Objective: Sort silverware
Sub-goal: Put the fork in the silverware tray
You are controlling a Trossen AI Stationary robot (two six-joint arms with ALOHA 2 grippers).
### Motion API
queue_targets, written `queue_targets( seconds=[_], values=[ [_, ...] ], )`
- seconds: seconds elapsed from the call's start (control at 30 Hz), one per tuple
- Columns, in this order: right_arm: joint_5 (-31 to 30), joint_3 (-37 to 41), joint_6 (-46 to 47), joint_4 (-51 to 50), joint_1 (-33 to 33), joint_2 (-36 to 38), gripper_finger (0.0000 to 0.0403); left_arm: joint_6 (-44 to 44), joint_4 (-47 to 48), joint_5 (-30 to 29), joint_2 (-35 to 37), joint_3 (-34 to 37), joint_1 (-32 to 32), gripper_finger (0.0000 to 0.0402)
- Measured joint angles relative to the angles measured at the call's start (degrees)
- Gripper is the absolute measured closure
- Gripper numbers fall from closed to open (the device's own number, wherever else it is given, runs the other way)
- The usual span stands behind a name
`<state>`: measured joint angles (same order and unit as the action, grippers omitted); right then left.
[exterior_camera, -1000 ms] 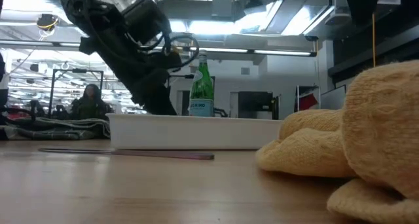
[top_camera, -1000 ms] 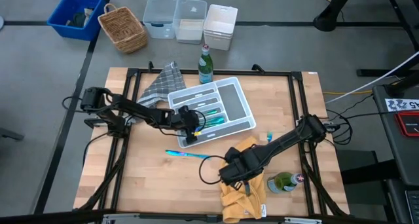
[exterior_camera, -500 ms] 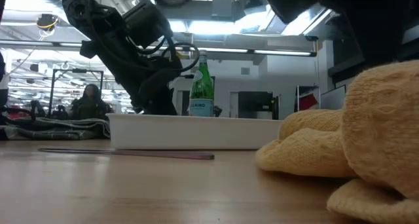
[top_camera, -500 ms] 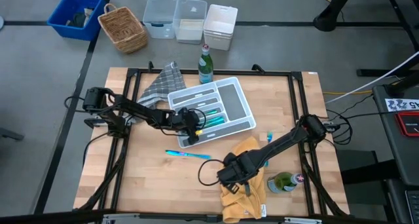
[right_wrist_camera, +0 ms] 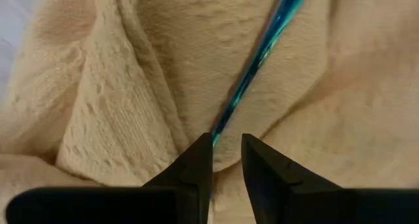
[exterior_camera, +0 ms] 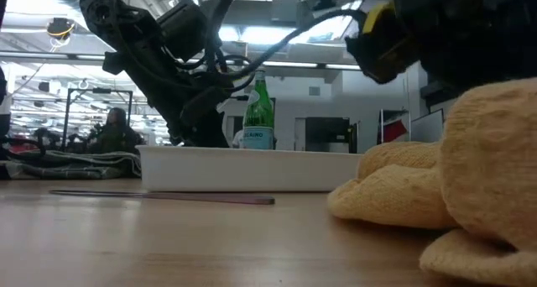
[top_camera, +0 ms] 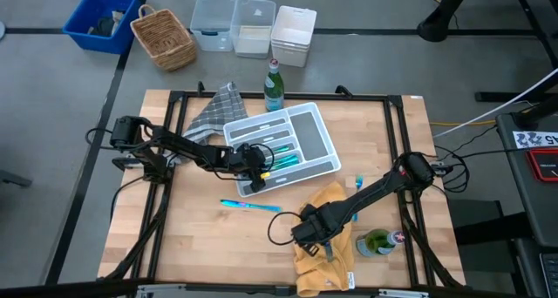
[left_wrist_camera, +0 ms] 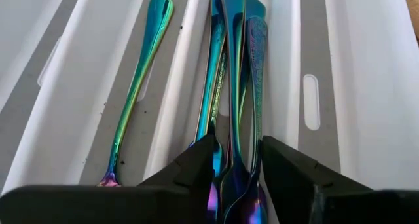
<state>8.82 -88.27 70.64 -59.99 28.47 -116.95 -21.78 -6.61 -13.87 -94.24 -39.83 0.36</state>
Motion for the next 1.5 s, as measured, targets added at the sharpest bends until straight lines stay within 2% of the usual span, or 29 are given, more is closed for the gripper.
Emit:
queue_targets(
  seconds=[0.3, 0.87, 0.97, 1.13, 1.33, 1.5],
  values=[
    [2.3, 2.5, 1.2, 6.3, 0.0, 0.0, 0.0320, 0.0, 0.0, 0.0, 0.0, 0.0, 0.0, 0.0279],
    [3.4, 2.5, 3.0, 9.0, 0.0, 0.0, 0.0321, 0.1, 0.0, 0.0, 0.0, 0.0, 0.0, 0.0279],
    [3.4, 2.5, 2.9, 8.9, 0.0, 0.0, 0.0338, 0.1, 0.0, 0.0, 0.0, 0.0, 0.0, 0.0279],
    [3.4, 2.5, 2.9, 8.9, 0.0, 0.0, 0.0393, 0.1, 0.0, 0.0, 0.1, 0.0, 0.0, 0.0279],
    [4.2, 2.2, 3.0, 8.4, 0.0, 0.0, 0.0394, 0.1, 0.1, 0.1, 0.2, -0.1, 0.0, 0.0279],
    [3.6, -0.3, 2.8, 4.0, 0.0, 0.0, 0.0397, 0.1, -0.4, 0.1, 0.2, -0.5, 0.0, 0.0279]
  ],
)
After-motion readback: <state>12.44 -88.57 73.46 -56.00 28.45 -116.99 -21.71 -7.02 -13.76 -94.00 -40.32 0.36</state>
